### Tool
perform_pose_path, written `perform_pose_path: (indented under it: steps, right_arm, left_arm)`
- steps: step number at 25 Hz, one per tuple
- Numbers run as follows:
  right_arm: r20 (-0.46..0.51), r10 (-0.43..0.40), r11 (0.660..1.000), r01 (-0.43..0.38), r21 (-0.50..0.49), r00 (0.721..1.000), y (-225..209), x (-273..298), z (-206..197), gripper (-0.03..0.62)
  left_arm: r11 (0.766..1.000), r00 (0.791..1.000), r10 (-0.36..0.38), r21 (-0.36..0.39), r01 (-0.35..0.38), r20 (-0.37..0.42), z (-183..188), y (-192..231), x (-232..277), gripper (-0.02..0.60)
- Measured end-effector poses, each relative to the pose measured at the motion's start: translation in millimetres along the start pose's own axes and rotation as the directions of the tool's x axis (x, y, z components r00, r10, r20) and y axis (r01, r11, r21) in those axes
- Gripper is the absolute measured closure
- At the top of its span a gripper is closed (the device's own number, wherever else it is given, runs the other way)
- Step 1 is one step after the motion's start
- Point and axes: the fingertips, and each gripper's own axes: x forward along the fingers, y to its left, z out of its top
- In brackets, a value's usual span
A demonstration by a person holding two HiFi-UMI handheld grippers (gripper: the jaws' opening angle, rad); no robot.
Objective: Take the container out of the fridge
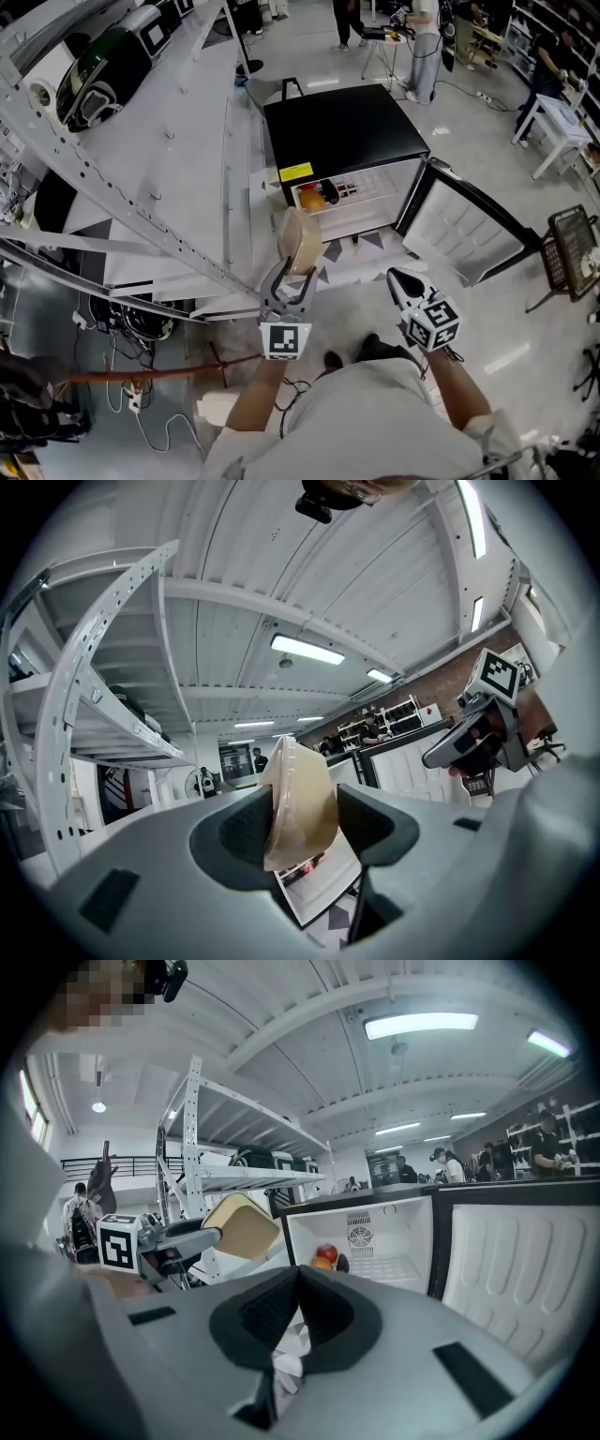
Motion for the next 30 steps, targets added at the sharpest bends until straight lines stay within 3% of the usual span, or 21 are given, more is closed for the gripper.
perform_pose_path:
  steps: [12, 16, 30]
  right_arm:
    - [0.022, 0.031, 0.999, -0.03, -0.016, 0.999, -25.9, -6.2, 16.6, 0.588]
    - [0.033, 0.046, 0.999, -0.046, -0.027, 0.998, -41.2, -10.8, 22.9, 0.588]
    - [0.06, 0.078, 0.996, -0.076, -0.036, 0.995, -68.3, -18.4, 29.7, 0.588]
  left_arm:
    - [0.992, 0.995, 0.101, -0.074, -0.099, 0.021, 22.7, -0.1, -12.8, 0.365]
    - [0.983, 0.99, 0.139, -0.119, -0.139, -0.008, 19.8, -3.9, -13.2, 0.365]
    - [0.973, 0.981, 0.192, -0.127, -0.193, -0.018, 24.9, -18.6, -4.2, 0.365]
